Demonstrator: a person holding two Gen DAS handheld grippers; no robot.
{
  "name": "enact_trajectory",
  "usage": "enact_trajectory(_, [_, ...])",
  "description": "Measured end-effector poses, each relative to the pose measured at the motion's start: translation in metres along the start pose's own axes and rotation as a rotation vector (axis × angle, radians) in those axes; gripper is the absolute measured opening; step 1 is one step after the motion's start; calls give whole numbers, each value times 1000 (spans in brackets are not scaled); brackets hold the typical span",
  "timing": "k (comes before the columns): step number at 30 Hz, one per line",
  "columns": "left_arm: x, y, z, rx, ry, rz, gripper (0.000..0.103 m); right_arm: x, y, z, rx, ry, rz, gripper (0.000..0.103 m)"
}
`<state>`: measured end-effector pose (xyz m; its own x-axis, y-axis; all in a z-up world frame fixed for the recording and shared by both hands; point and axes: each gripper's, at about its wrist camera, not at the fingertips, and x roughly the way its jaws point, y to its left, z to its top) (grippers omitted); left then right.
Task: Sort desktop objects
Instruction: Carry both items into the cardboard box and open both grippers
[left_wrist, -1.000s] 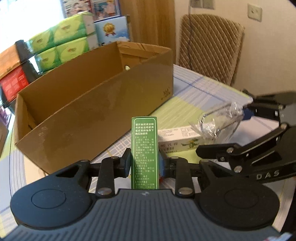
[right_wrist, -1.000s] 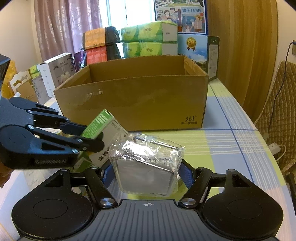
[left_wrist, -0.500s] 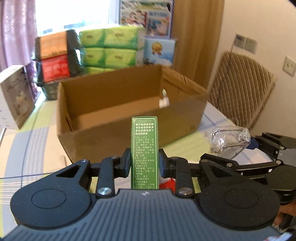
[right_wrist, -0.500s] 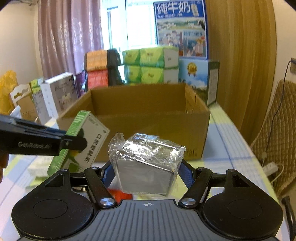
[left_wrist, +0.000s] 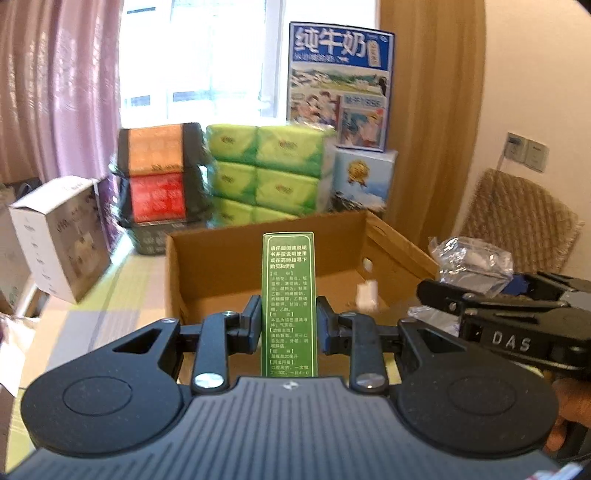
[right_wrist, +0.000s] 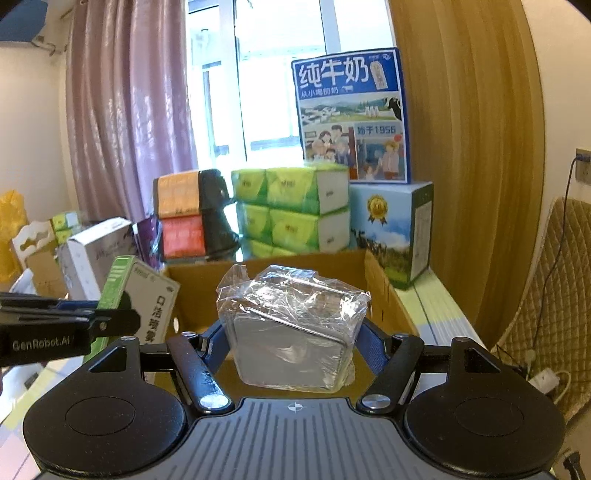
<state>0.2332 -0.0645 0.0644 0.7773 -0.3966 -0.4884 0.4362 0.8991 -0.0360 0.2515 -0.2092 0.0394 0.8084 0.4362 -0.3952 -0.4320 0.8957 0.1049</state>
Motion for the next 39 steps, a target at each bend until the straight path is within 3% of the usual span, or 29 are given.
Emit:
enact_trajectory(11, [27,25,13,-83,-30,80,25,47,3,26,-9,-36,-5,68])
enact_trajectory(23, [51,45,18,-154,-39,52,25,88,8,31,16,-21,2,68])
enact_trajectory(35, [65,49,19,-210,-48,40,25,101,9,23,10,19,22,68])
enact_trajectory(36, [67,48,18,-208,-45,44,39,102,9,23,10,24,30,68])
enact_trajectory(37, [69,47,18,-203,-37,55,60,102,9,22,10,28,34,68])
enact_trajectory(39, [68,49,15,-202,-52,63,64,105,9,21,11,35,46,73])
